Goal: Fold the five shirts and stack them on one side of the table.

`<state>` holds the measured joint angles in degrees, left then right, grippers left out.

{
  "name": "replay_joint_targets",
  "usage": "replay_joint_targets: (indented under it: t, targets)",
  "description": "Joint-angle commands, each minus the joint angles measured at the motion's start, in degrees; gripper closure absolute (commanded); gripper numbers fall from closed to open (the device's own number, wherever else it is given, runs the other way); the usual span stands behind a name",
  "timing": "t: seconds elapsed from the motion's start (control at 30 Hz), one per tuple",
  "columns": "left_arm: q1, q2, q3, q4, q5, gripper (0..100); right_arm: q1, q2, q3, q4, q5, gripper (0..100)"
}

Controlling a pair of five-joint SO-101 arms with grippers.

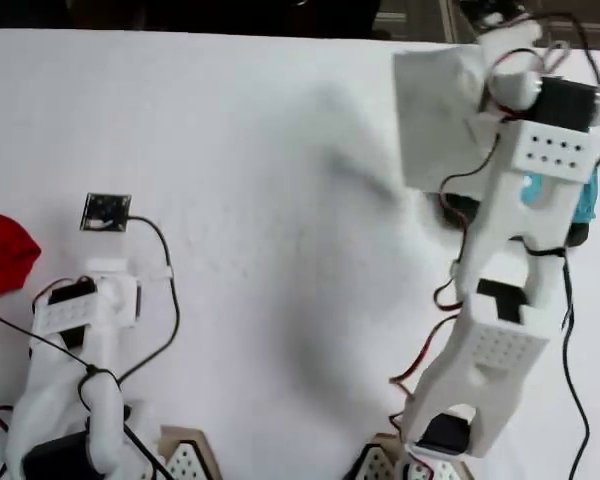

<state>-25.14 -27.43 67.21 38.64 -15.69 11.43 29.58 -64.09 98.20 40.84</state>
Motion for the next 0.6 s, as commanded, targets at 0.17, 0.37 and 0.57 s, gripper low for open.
replay_joint_targets:
  t: [0.17, 0.37, 0.57]
  targets:
    - [-0.44, -1.49, -0.13, -0.97, -0.26, 97, 9.89, 8.66, -3.25, -9.63, 9.14, 98.1]
    - [-0.44, -1.49, -0.13, -0.97, -0.26, 97, 13.23, 14.2, -3.25, -20.0, 12.66, 98.1]
    - [-0.44, -1.49, -0.13, -0.97, -0.26, 97, 14.02, 18.42, -3.16, -28.26, 12.66, 98.1]
